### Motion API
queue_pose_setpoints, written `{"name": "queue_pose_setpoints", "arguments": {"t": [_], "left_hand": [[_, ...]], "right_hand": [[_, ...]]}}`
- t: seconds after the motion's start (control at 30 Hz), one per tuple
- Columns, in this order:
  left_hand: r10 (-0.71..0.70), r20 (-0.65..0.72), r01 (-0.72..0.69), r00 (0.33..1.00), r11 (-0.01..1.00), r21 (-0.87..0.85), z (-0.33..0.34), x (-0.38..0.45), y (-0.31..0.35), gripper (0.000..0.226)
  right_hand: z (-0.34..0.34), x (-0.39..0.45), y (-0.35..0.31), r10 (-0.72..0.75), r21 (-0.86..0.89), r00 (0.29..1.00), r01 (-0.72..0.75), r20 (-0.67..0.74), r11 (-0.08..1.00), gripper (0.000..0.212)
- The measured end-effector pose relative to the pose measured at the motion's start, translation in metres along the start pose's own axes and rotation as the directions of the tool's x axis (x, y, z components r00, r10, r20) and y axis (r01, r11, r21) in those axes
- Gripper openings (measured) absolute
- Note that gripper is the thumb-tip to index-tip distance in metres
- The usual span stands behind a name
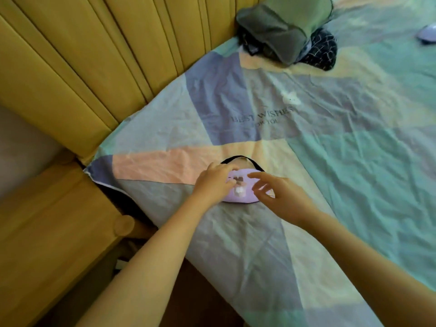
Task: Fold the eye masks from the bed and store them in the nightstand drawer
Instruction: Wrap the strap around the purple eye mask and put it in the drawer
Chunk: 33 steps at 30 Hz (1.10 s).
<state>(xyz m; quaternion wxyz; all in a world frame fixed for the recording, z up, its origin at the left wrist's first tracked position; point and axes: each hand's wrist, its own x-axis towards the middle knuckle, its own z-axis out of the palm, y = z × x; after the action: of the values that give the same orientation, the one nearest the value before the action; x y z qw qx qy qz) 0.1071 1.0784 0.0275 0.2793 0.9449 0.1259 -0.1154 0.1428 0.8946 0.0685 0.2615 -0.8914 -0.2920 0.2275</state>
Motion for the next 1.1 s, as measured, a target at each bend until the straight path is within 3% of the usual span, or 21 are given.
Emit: {"name": "queue_pose_setpoints", "arguments": {"t": [0.13,0.27,0.37,0.43,0.53,0.63,0.7,0.77,0.87,0.97,1.03,1.1], "left_hand": [[-0.008,0.148,-0.034,0.989,0.961,0.274,0.020,0.043,0.009,0.047],[0.042,0.099,-0.080,0.994,0.908,0.412,0.017,0.048,0.020,0.040],[0.124,-0.024,-0.120,0.992,0.987,0.106,0.011,0.034,0.038,0.044],[0.145,-0.068,-0.154,0.987,0.973,-0.171,0.005,0.023,0.055,0.053],[0.139,-0.171,-0.207,0.975,0.850,-0.485,-0.005,0.013,0.080,0.062],[0.084,-0.211,-0.210,0.974,0.689,-0.694,-0.015,0.017,0.096,0.061],[0.083,-0.240,-0.233,0.967,0.666,-0.709,-0.017,0.023,0.098,0.059],[0.127,-0.230,-0.250,0.965,0.719,-0.649,-0.019,0.028,0.094,0.061],[0.223,0.025,-0.165,0.975,0.787,-0.595,-0.025,0.034,0.083,0.058],[0.304,0.213,-0.145,0.929,0.826,-0.545,-0.027,0.033,0.074,0.039],[0.255,0.179,-0.110,0.950,0.811,-0.574,-0.024,0.032,0.072,0.032],[0.118,0.051,-0.055,0.992,0.748,-0.661,-0.024,0.033,0.072,0.026]], "right_hand": [[-0.008,-0.004,0.032,0.028,0.007,0.999,-0.028,-0.014,1.000,0.035],[-0.001,-0.009,0.056,0.068,0.064,0.995,-0.063,-0.077,0.996,0.038],[0.004,-0.013,0.061,0.095,0.144,0.986,-0.075,-0.135,0.987,0.055],[0.001,-0.011,0.057,0.132,0.232,0.976,-0.089,-0.173,0.969,0.073],[-0.008,-0.008,0.047,0.159,0.361,0.966,-0.077,-0.204,0.929,0.092],[-0.018,-0.005,0.041,0.184,0.442,0.954,-0.062,-0.238,0.895,0.090],[-0.025,-0.003,0.040,0.205,0.468,0.945,-0.065,-0.255,0.881,0.084],[-0.030,-0.003,0.040,0.205,0.491,0.946,-0.059,-0.250,0.869,0.078],[-0.034,-0.001,0.041,0.135,0.483,0.967,-0.013,-0.218,0.876,0.071],[-0.035,0.003,0.044,0.082,0.479,0.974,0.028,-0.209,0.878,0.065],[-0.033,0.005,0.044,0.135,0.548,0.949,0.046,-0.285,0.835,0.061],[-0.027,0.004,0.042,0.337,0.721,0.854,0.061,-0.395,0.690,0.058]]}}
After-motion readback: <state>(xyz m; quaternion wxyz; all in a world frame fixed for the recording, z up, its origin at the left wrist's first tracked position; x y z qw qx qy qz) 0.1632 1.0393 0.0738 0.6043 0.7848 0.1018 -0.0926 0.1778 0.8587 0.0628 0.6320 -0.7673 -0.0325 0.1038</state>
